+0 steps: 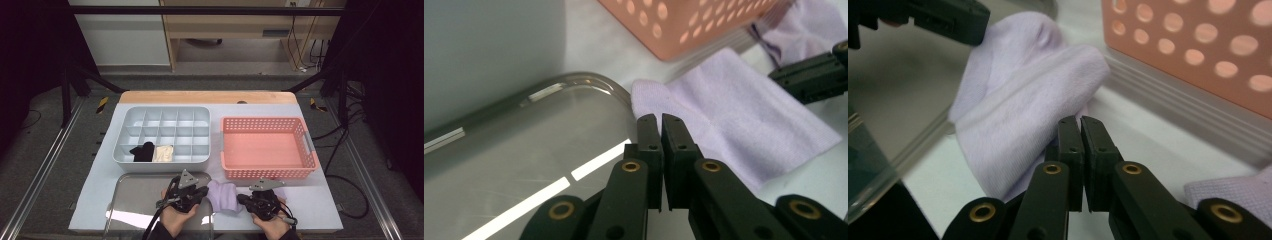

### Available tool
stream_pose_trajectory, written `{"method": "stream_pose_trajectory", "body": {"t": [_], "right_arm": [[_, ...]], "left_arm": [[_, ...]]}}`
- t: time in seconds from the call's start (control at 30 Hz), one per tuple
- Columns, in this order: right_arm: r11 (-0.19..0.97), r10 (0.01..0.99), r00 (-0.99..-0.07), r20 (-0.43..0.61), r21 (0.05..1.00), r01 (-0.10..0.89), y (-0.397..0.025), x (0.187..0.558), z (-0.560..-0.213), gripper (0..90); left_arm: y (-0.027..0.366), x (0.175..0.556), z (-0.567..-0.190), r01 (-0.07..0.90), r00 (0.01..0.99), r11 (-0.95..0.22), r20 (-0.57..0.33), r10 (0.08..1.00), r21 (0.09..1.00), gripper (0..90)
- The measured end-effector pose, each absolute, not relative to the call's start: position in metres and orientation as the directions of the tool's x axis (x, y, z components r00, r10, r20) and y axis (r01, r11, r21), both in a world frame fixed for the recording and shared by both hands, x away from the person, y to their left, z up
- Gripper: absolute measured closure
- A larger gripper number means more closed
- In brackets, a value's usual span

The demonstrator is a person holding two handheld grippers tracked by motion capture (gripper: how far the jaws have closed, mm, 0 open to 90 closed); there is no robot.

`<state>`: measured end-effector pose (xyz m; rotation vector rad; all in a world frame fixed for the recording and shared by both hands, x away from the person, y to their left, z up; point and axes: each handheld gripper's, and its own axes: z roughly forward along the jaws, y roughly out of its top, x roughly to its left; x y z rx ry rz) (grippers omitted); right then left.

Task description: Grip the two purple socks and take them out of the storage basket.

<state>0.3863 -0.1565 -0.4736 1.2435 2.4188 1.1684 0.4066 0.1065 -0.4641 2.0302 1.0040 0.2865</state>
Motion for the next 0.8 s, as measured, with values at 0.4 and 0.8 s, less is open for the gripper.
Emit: {"method": "stream_pose_trajectory", "body": {"t": [0.4, 0.8], "right_arm": [[0.35, 0.636, -0.722, 0.271, 0.733, 0.583, -0.129, 0.365, -0.469, 88.3], [0.375, 0.617, -0.742, 0.262, 0.731, 0.569, -0.12, 0.363, -0.475, 79.3]], "left_arm": [[0.111, 0.418, -0.46, 0.528, 0.64, -0.334, -0.108, 0.76, 0.781, 87.3], [0.113, 0.425, -0.463, 0.552, 0.645, -0.312, -0.158, 0.748, 0.774, 72.8]]}}
